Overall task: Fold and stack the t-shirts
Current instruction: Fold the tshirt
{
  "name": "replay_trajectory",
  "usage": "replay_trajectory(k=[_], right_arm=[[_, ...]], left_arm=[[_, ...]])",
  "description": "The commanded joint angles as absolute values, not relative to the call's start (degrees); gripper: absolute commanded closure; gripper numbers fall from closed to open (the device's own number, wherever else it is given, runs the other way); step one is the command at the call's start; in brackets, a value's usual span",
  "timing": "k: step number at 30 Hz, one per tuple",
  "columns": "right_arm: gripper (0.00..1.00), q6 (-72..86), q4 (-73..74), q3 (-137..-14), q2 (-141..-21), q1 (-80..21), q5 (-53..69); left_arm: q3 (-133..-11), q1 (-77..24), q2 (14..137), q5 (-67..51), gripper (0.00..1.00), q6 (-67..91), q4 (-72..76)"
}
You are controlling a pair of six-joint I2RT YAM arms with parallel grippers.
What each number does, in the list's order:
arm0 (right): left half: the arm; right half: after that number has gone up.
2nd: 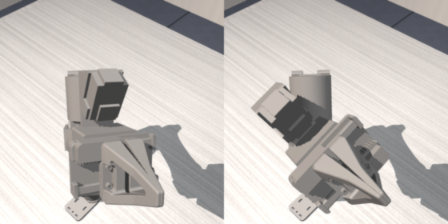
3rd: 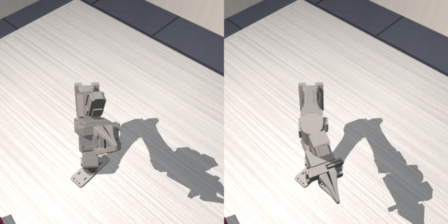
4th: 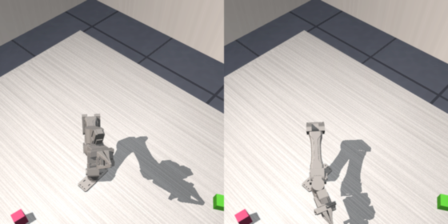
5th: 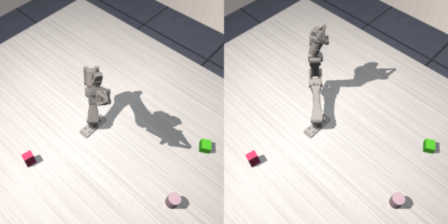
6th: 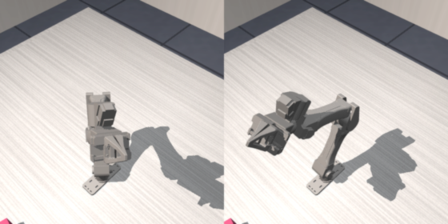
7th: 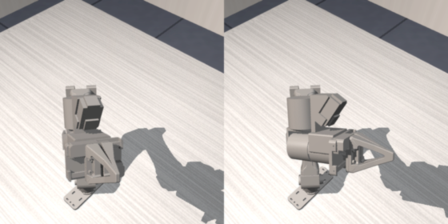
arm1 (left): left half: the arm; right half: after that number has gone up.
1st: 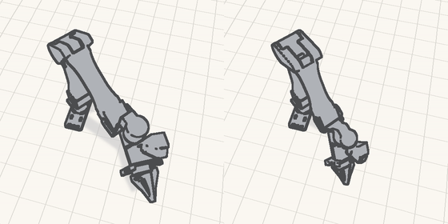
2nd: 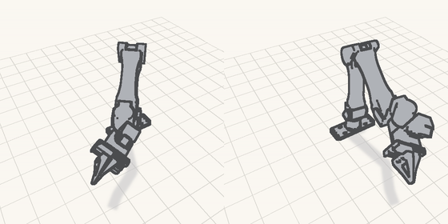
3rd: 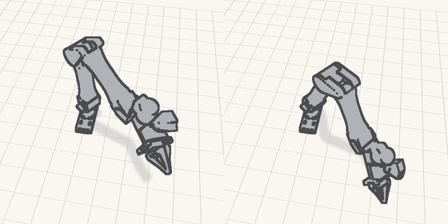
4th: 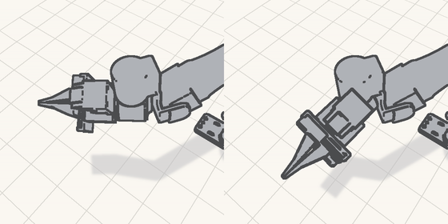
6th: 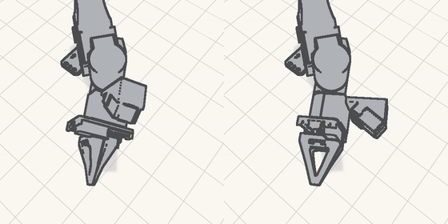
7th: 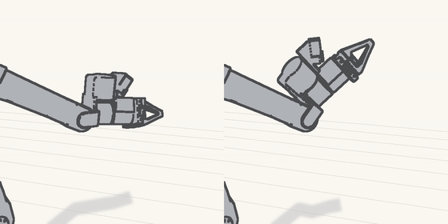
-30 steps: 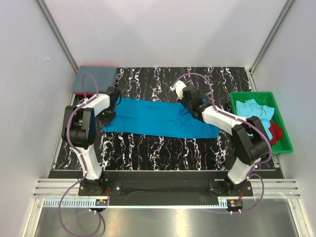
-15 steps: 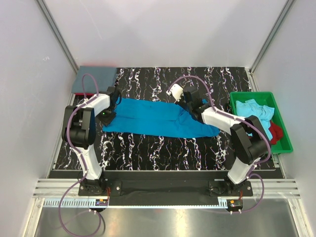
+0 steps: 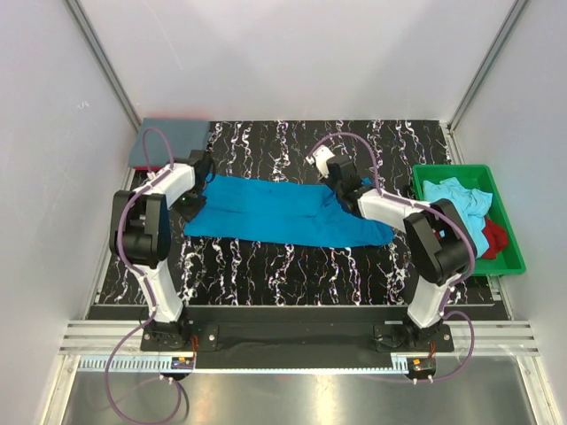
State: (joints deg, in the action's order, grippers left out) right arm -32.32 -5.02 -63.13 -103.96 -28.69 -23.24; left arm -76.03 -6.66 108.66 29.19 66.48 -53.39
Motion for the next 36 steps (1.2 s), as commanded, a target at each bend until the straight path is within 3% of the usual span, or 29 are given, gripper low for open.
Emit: replay_trajectory(k=[1, 5, 8, 18, 26, 30, 32, 36], right_arm=[[0.65, -21.29, -3.87, -67.14, -98.36, -28.48, -25.4], [0.6, -9.43, 5.59, -73.27, -96.59, -28.39, -25.13], [0.62, 3.2, 15.33, -78.55, -97.55, -27.6, -24.53], [0.71, 21.88, 29.44, -84.02, -100.45, -25.05, 3.91], [0.73, 25.48, 30.23, -79.1, -100.99, -25.05, 0.97], [0.73, 26.54, 31.64, -79.28, -98.62, -25.05, -1.41], [0.73, 26.89, 31.47, -79.28, -97.39, -25.05, -1.49], [0.73, 27.07, 31.29, -79.37, -96.59, -25.05, -1.41]], left_arm=[[-80.15, -6.33, 103.63, 30.24, 0.67, 67.06, -54.49], [-82.26, -6.33, 101.61, 31.02, 0.66, 66.27, -54.93], [-83.05, -6.33, 101.86, 29.45, 0.66, 64.96, -54.41], [-75.24, -6.33, 99.23, 16.79, 0.72, 52.22, -40.7], [-76.11, -4.31, 105.47, 13.96, 0.75, 45.18, -39.99], [-73.49, -3.78, 101.0, 21.53, 0.68, 40.37, -37.1], [-71.55, -3.17, 98.18, 23.73, 0.52, 39.12, -33.76], [-69.35, 2.54, 97.99, 15.49, 0.57, 39.63, -32.43]])
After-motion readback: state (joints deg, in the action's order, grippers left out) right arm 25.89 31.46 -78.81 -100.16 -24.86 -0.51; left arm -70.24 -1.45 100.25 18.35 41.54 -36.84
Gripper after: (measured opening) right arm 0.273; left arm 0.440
